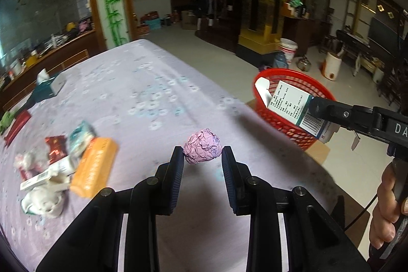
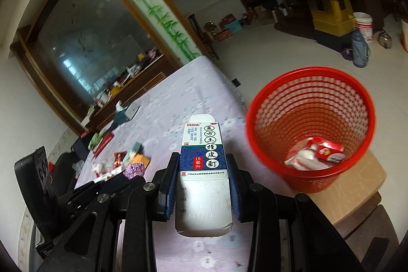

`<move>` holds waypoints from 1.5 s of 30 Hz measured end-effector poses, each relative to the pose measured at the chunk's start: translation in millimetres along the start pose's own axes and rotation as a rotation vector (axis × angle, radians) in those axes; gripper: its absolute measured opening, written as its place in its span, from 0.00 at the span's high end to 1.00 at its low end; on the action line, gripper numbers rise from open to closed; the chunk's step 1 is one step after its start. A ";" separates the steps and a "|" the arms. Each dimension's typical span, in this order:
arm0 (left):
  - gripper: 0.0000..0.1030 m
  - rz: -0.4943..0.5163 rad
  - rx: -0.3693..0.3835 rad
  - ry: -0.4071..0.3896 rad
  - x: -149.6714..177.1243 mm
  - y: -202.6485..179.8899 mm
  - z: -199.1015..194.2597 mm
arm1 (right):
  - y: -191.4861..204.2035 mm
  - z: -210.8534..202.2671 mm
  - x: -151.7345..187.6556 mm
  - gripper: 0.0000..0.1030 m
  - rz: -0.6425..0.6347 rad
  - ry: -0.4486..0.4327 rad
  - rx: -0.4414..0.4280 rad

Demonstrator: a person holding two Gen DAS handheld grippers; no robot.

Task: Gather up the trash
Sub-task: 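Carry the box and pink ball to the red wastebasket with both grippers, then open both grippers over the wastebasket, dropping the box and pink ball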

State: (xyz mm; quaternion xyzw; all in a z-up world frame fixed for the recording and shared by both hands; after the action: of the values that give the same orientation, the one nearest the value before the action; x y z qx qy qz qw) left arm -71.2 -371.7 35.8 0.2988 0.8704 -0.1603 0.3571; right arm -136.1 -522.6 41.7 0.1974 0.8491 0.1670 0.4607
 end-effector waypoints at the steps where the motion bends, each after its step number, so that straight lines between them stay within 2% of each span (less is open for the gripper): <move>1: 0.72 0.004 0.006 0.002 -2.1 -3.9 1.6 | -4.2 -2.9 -1.5 0.64 0.006 -0.003 0.003; 16: 0.72 0.029 0.136 0.038 -41.8 -67.9 33.4 | -69.3 -37.5 -31.9 0.64 0.101 -0.080 0.069; 24: 0.72 0.022 0.230 0.100 -58.5 -107.9 66.1 | -100.3 -41.9 -50.1 0.64 0.165 -0.115 0.113; 28: 0.71 0.024 0.242 0.124 -62.2 -124.1 89.2 | -113.3 -32.5 -54.0 0.63 0.188 -0.110 0.145; 29: 0.70 0.018 0.244 0.125 -64.1 -126.8 94.9 | -116.6 -30.7 -54.8 0.62 0.188 -0.112 0.154; 30: 0.65 0.017 0.251 0.127 -65.4 -131.0 97.3 | -120.4 -27.7 -57.1 0.62 0.180 -0.116 0.178; 31: 0.56 0.015 0.254 0.130 -67.1 -133.0 101.3 | -125.3 -23.9 -59.0 0.62 0.173 -0.110 0.210; 33: 0.43 0.001 0.244 0.119 -69.3 -130.1 102.2 | -132.2 -18.4 -61.7 0.58 0.177 -0.098 0.226; 34: 0.41 -0.004 0.247 0.110 -70.0 -128.2 100.2 | -134.9 -17.0 -62.3 0.53 0.176 -0.094 0.223; 40: 0.39 -0.009 0.226 0.086 -65.2 -106.7 76.4 | -125.8 -27.2 -55.9 0.53 0.136 -0.095 0.236; 45: 0.38 -0.011 0.173 0.048 -52.8 -76.7 44.7 | -91.3 -26.3 -46.4 0.47 0.079 -0.071 0.169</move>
State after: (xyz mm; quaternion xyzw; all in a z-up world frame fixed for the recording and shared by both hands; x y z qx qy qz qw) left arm -66.5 -474.3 47.7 0.3274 0.8632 -0.2298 0.3080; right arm -151.9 -627.1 46.1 0.2746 0.8349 0.1058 0.4652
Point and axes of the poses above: each gripper's, at about its wrist camera, not at the fingertips, and z roughly the way its jaws point, y to its left, x to its underside, the point moved 7 cm from there along z, roughly the way its jaws point, and after that the axes turned 6 degrees about -z, right-handed, at the moved point
